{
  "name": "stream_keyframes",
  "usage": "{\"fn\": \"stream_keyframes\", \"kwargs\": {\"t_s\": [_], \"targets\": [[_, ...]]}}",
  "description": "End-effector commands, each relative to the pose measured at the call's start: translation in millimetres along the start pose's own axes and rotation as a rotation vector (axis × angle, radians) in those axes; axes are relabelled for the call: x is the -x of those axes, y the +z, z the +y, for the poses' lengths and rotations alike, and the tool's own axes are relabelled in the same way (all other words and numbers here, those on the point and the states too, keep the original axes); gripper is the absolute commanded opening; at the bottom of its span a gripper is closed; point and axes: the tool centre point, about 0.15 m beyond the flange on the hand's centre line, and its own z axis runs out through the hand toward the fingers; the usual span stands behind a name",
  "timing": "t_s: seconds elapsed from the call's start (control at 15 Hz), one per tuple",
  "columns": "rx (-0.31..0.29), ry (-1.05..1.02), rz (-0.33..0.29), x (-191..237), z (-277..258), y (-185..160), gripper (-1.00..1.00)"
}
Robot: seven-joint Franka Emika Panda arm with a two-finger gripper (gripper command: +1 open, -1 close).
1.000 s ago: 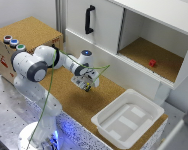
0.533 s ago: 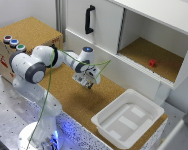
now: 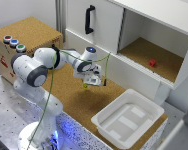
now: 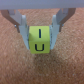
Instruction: Rotate the yellow block 90 degrees to the left
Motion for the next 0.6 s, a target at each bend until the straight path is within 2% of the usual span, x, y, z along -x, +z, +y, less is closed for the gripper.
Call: {"fn": "stream_keyframes", "kwargs": {"t_s": [0.0, 0.2, 0.47, 0.53], "targets": [[0.128, -0.371, 0.019, 24, -12, 9, -1.0], [0.148, -0.494, 0.065, 25, -7, 19, -1.0], [0.185, -0.459, 0.107, 21, 1, 42, -1.0], [0.178, -0.44, 0.094, 18, 4, 45, -1.0]]}}
